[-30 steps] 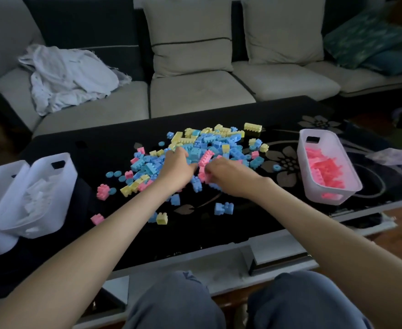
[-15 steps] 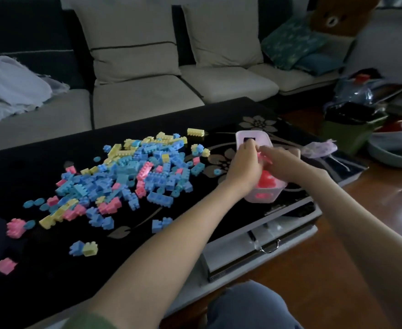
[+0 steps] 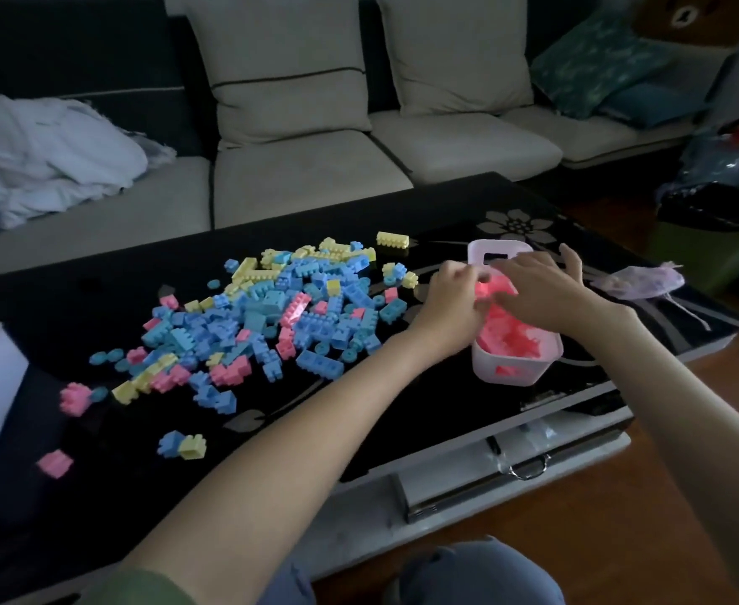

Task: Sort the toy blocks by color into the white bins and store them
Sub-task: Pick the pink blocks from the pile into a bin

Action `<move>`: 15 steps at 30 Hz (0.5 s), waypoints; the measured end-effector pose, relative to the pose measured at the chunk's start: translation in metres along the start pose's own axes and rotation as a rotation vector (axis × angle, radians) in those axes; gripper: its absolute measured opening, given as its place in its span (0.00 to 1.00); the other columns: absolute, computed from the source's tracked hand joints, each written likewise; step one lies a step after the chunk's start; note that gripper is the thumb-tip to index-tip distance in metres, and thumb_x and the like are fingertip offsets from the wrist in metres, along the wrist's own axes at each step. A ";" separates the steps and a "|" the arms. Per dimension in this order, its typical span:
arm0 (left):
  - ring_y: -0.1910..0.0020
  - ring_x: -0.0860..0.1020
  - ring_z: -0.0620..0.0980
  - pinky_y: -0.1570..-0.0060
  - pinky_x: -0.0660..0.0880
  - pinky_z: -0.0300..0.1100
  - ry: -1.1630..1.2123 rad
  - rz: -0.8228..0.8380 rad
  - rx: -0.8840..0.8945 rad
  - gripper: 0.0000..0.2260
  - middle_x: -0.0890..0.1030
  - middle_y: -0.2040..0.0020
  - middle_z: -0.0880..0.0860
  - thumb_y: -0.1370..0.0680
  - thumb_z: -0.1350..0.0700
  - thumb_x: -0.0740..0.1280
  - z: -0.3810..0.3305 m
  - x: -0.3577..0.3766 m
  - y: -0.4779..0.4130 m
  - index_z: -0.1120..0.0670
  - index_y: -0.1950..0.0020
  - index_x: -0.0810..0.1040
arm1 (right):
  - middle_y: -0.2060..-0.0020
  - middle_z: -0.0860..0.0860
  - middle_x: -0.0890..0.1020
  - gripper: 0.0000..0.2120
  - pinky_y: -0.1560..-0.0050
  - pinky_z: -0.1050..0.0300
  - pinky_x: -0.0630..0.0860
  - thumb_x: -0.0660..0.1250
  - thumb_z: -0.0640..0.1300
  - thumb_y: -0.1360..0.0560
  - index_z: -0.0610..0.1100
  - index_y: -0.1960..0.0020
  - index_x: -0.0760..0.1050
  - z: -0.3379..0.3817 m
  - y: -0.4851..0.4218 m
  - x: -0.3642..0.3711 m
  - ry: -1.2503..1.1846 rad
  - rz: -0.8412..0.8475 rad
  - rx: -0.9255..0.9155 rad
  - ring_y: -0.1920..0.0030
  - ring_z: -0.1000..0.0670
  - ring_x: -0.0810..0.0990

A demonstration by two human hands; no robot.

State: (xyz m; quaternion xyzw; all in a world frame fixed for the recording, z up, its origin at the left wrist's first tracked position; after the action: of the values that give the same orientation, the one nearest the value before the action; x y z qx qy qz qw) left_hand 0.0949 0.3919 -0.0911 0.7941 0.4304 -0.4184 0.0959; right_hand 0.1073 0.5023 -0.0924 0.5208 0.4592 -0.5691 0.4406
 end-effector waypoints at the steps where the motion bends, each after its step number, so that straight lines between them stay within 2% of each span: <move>1: 0.37 0.69 0.55 0.39 0.67 0.43 0.024 -0.019 0.000 0.14 0.67 0.36 0.57 0.20 0.60 0.60 0.008 -0.014 0.005 0.58 0.35 0.72 | 0.32 0.48 0.68 0.21 0.28 0.41 0.44 0.56 0.49 0.22 0.48 0.30 0.65 0.010 0.000 -0.009 -0.030 -0.055 -0.004 0.27 0.47 0.57; 3: 0.40 0.71 0.53 0.45 0.68 0.39 -0.024 -0.050 -0.044 0.13 0.69 0.37 0.56 0.20 0.63 0.57 0.033 -0.041 0.016 0.57 0.36 0.72 | 0.32 0.47 0.69 0.21 0.31 0.46 0.53 0.57 0.47 0.23 0.47 0.30 0.66 0.038 -0.002 -0.020 -0.107 -0.157 -0.055 0.30 0.45 0.60; 5: 0.38 0.69 0.53 0.45 0.68 0.41 -0.185 -0.053 -0.159 0.15 0.68 0.37 0.56 0.21 0.65 0.57 0.073 -0.068 0.027 0.57 0.35 0.69 | 0.32 0.48 0.69 0.22 0.35 0.49 0.59 0.58 0.45 0.23 0.48 0.29 0.65 0.078 -0.007 -0.020 -0.193 -0.185 -0.163 0.32 0.44 0.63; 7: 0.39 0.67 0.56 0.45 0.70 0.46 -0.402 -0.057 -0.315 0.17 0.67 0.38 0.57 0.23 0.65 0.58 0.118 -0.095 0.043 0.57 0.34 0.67 | 0.33 0.48 0.69 0.22 0.36 0.48 0.61 0.57 0.43 0.22 0.48 0.29 0.64 0.121 -0.016 -0.008 -0.230 -0.131 -0.289 0.33 0.44 0.64; 10: 0.39 0.66 0.59 0.47 0.69 0.47 -0.634 0.010 -0.472 0.21 0.65 0.37 0.59 0.25 0.65 0.62 0.171 -0.120 0.064 0.57 0.32 0.66 | 0.33 0.46 0.69 0.20 0.35 0.47 0.63 0.55 0.40 0.21 0.47 0.29 0.64 0.168 -0.034 0.032 -0.201 0.074 -0.381 0.33 0.44 0.65; 12: 0.38 0.66 0.59 0.44 0.67 0.49 -0.687 0.044 -0.468 0.17 0.65 0.35 0.58 0.24 0.64 0.62 0.192 -0.123 0.069 0.57 0.35 0.69 | 0.35 0.46 0.71 0.17 0.37 0.47 0.67 0.55 0.40 0.20 0.47 0.32 0.66 0.182 -0.047 0.057 -0.138 0.186 -0.381 0.35 0.44 0.67; 15: 0.40 0.67 0.57 0.43 0.65 0.50 -0.703 -0.052 -0.382 0.08 0.69 0.38 0.56 0.21 0.61 0.59 0.199 -0.128 0.067 0.58 0.44 0.75 | 0.41 0.46 0.72 0.15 0.42 0.50 0.69 0.57 0.38 0.21 0.46 0.37 0.70 0.184 -0.060 0.068 -0.102 0.180 -0.358 0.39 0.44 0.67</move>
State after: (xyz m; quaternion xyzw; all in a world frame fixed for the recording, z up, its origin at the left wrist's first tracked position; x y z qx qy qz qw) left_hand -0.0051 0.1720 -0.1349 0.5594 0.4612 -0.5793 0.3725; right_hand 0.0094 0.3320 -0.1494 0.4435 0.4817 -0.4624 0.5979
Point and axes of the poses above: each hand's wrist, its own y-axis away from the middle knuckle, its own x-axis out of the palm, z = x × y, the point moved 8 cm from there along -y, towards the middle knuckle
